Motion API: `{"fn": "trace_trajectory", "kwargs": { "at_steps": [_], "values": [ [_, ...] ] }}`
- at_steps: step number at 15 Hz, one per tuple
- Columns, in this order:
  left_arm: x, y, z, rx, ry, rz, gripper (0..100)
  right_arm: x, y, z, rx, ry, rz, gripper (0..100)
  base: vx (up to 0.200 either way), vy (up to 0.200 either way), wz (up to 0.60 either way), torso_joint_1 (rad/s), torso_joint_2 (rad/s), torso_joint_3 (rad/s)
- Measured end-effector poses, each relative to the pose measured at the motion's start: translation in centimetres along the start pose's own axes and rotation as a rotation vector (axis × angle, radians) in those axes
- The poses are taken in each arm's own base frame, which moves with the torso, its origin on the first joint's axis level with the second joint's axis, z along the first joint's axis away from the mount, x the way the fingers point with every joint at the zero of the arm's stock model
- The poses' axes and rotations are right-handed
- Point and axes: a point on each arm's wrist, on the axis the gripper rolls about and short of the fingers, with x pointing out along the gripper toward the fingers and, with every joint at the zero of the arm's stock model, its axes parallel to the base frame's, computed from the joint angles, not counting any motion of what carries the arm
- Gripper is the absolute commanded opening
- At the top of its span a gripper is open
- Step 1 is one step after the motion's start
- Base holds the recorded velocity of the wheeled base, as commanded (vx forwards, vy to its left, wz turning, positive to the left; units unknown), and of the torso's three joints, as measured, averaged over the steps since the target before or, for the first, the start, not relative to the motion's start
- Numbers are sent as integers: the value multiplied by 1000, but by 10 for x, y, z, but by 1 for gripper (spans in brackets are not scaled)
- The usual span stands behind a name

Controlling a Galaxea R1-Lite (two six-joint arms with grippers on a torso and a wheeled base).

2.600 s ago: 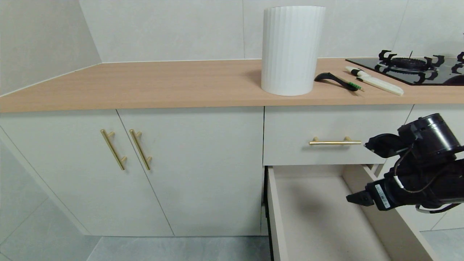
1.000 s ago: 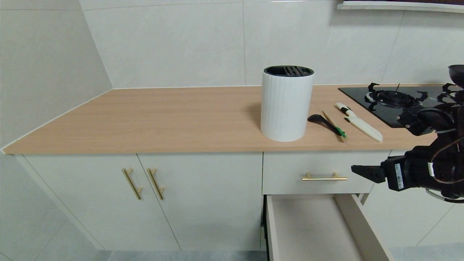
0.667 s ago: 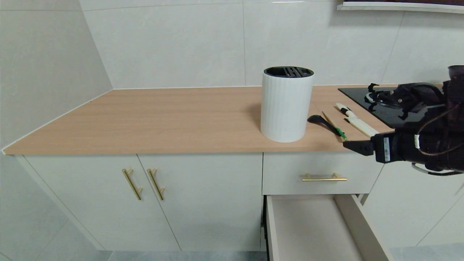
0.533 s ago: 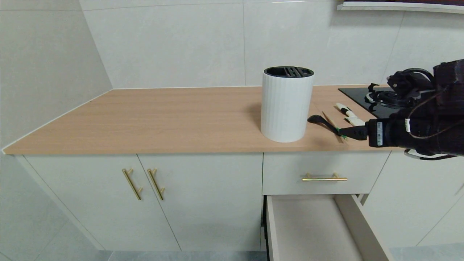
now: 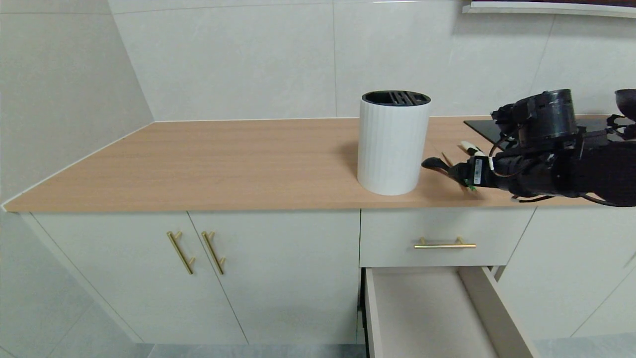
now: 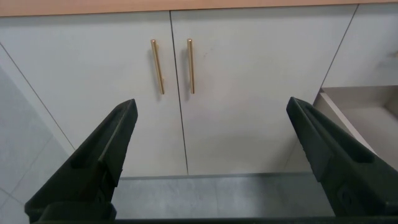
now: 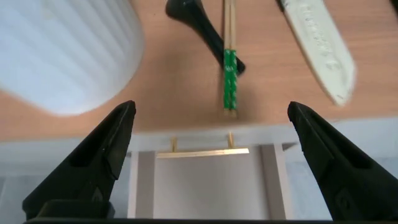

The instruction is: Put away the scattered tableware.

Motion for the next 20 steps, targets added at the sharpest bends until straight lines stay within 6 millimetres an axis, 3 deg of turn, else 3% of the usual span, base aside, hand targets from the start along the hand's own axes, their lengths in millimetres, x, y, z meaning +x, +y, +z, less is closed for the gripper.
{"fn": "trace_trajectory", "kwargs": {
  "at_steps": [6,13,14,20],
  "values": [
    [0,0,0,0,0,0,100,47,-5,-15,4,8,-60,100,0,0,0,0,0,0],
    [0,0,0,0,0,0,100,60,-11,-21,-8,32,-85,100,0,0,0,0,0,0],
    [0,0,0,0,0,0,100,60,-11,-21,-8,32,-84,0,0,0,0,0,0,0],
    [0,0,0,0,0,0,100,60,-11,-19,1,13,-78,0,0,0,0,0,0,0]
  ]
}}
